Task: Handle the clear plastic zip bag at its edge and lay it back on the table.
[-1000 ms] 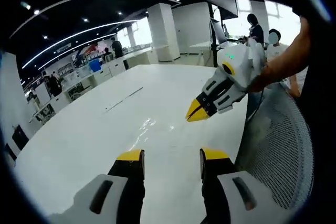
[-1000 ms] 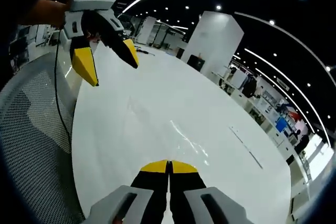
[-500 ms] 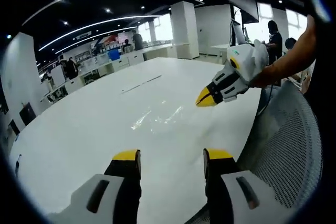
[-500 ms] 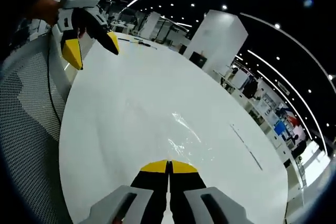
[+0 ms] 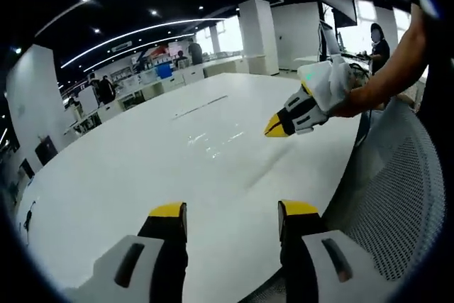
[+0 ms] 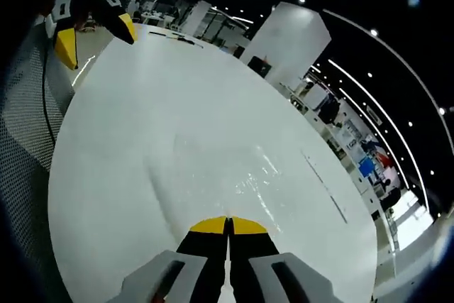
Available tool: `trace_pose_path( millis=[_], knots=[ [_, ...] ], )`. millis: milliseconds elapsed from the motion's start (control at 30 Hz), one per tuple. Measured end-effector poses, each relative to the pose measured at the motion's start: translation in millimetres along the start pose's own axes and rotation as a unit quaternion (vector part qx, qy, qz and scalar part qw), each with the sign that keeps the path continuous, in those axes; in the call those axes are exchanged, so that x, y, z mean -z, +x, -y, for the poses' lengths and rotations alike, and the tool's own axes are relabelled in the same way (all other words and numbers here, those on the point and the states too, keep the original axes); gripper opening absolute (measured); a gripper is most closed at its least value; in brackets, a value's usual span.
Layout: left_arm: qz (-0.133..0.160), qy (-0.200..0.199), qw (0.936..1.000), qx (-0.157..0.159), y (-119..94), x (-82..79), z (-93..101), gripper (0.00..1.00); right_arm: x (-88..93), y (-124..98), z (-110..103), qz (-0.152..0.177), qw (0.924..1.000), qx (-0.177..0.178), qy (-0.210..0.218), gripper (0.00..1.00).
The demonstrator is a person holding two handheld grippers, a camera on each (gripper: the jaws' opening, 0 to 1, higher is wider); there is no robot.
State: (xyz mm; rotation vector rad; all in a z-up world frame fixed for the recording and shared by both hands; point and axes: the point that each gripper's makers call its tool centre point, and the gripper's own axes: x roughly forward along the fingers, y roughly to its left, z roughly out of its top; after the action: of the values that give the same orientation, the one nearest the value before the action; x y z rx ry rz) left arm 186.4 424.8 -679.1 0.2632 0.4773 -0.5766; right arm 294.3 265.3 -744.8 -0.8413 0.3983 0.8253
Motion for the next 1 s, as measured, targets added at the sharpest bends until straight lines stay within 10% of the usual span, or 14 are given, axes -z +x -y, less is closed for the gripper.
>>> trace_pose_path(
  millis=[233, 1000],
  knots=[
    [0.004, 0.007, 0.9999, -0.007, 3.4, 2.5, -2.6, 0.52, 12.5, 7.0, -8.6, -0.014, 0.9993, -0.035, 0.005, 0.0],
    [0.015, 0.033, 0.9993, 0.015, 9.2, -2.6, 6.0, 0.51, 26.3, -56.9, -1.5, 0.021, 0.99, -0.026, 0.137, 0.54]
  ],
)
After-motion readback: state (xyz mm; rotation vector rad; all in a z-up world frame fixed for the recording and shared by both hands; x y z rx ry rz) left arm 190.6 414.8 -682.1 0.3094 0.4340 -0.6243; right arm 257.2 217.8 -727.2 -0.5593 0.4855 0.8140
